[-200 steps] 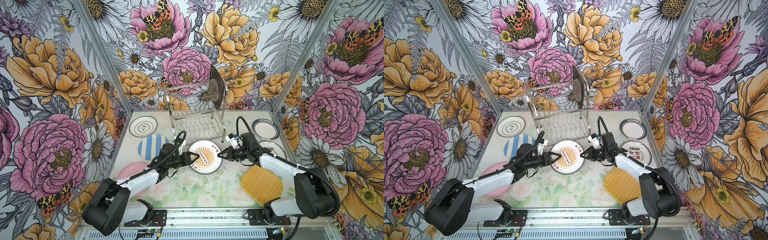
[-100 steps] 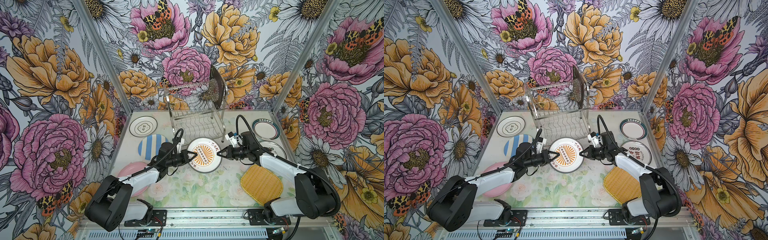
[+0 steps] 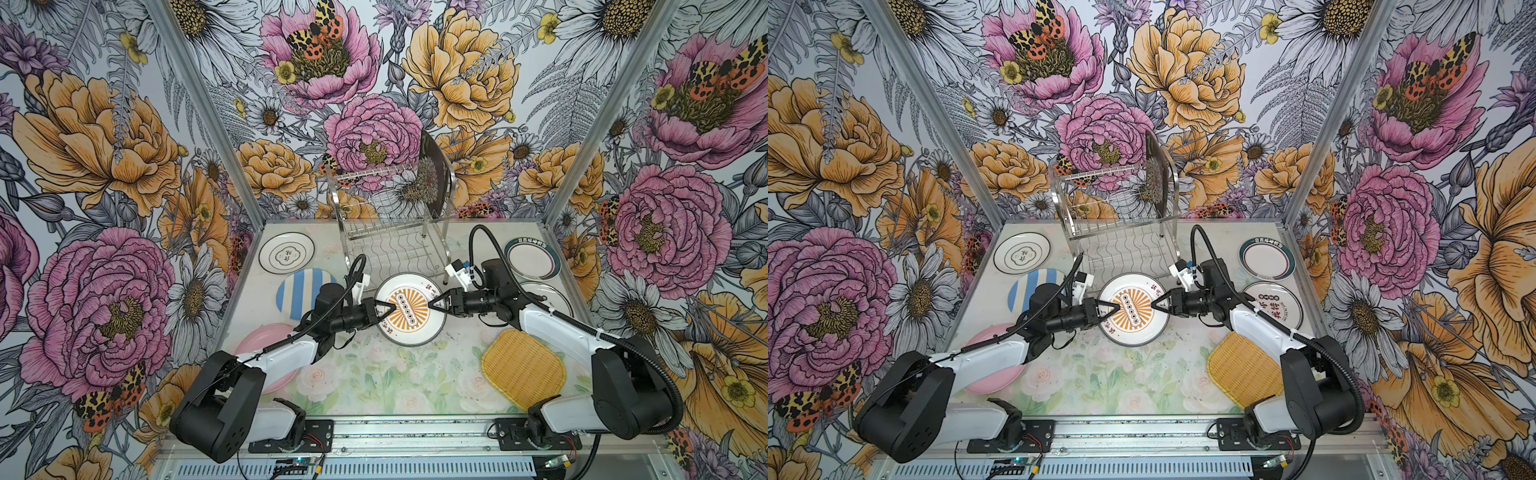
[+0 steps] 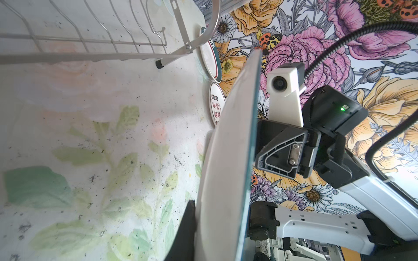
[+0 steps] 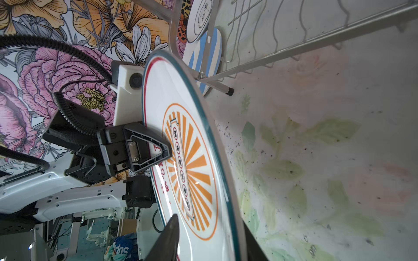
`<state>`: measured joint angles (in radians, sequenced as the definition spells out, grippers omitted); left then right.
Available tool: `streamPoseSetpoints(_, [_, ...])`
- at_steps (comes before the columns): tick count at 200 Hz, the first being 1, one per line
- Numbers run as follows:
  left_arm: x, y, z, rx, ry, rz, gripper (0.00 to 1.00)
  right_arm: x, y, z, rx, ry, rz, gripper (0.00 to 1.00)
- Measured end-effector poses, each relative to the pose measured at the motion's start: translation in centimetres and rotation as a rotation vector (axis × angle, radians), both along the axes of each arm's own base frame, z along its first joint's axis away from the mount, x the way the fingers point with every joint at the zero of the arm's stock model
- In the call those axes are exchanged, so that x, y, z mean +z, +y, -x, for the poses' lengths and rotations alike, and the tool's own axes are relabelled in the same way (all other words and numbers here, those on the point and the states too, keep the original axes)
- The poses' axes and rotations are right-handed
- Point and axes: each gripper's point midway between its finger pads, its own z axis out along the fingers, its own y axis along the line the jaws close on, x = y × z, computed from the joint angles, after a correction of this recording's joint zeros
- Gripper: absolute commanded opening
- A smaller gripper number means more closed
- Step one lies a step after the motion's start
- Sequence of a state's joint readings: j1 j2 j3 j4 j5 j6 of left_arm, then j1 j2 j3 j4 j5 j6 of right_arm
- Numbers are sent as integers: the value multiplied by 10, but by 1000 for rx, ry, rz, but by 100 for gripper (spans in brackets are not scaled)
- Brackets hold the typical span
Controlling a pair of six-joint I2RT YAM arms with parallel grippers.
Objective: Load plates into a dish rack
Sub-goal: Pick up the plate from the center of the table.
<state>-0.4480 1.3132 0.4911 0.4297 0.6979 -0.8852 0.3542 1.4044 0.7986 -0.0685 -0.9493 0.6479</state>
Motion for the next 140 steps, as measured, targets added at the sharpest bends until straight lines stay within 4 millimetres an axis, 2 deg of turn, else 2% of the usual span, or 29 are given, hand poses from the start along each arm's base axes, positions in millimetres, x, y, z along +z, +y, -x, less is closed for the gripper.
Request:
streamPoseSetpoints(39, [24, -8, 1, -53, -49, 68, 0, 26, 12, -2, 38, -72, -102, 39])
streamPoseSetpoints(68, [28, -10, 2, -67, -58, 83, 0, 31, 15, -1, 49, -83, -120, 35])
streamPoseSetpoints(83, [29, -10, 2, -69, -59, 85, 0, 31, 15, -1, 48, -83, -120, 29])
streamPoseSetpoints(125, [32, -10, 1, -70, -67, 89, 0, 24, 12, -7, 12, -92, -90, 0])
streamPoseSetpoints(140, [30, -9, 1, -69, -58, 85, 0, 23, 12, -6, 12, -84, -85, 0])
